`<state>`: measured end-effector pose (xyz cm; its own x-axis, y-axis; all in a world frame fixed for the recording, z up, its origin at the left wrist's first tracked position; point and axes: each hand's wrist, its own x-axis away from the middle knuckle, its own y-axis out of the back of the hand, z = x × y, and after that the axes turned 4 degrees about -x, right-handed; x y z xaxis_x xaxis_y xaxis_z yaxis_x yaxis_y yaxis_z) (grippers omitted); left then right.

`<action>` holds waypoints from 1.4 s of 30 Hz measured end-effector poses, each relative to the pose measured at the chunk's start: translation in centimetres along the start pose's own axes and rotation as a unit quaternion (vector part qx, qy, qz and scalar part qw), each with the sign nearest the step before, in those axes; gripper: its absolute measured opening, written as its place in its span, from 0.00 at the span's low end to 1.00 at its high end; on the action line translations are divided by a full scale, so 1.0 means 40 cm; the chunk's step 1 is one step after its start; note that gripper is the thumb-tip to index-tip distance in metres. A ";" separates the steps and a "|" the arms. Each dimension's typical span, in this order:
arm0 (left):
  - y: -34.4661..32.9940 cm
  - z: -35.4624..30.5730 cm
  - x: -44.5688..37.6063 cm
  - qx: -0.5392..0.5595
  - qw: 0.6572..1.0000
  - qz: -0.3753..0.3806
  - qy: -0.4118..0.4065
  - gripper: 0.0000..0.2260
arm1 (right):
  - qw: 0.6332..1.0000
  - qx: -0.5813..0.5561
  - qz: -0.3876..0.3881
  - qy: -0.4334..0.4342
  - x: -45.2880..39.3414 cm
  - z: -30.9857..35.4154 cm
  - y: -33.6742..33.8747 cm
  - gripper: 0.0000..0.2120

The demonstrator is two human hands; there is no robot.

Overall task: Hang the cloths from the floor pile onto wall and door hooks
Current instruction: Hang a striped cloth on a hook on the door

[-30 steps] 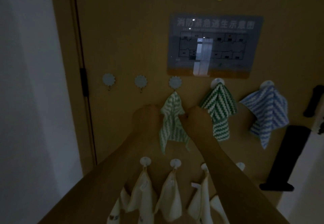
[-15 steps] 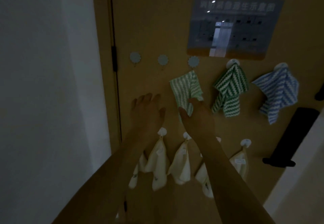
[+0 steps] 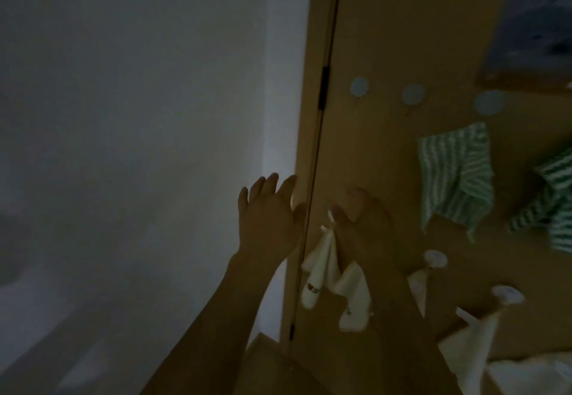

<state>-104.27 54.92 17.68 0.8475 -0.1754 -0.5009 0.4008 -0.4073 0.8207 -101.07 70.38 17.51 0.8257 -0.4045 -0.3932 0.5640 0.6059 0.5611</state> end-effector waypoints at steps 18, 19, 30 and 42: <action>0.123 0.097 0.510 -0.099 0.930 -0.026 0.352 0.25 | 0.927 -0.105 0.326 0.157 0.339 0.078 -0.167 0.23; 0.139 0.105 0.538 -0.102 0.924 -0.026 0.369 0.25 | 0.918 -0.111 0.340 0.172 0.367 0.092 -0.171 0.23; 0.403 0.186 0.926 -0.151 0.853 -0.095 0.491 0.26 | 0.824 -0.171 0.451 0.297 0.752 0.323 -0.178 0.24; 0.757 0.239 1.564 -0.228 0.744 -0.120 0.616 0.26 | 0.687 -0.195 0.563 0.417 1.412 0.585 -0.118 0.27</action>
<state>-42.43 23.04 8.57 0.2954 0.9232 -0.2459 0.4307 0.1010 0.8968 -56.83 28.63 9.69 0.3509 0.9045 -0.2425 -0.6061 0.4168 0.6775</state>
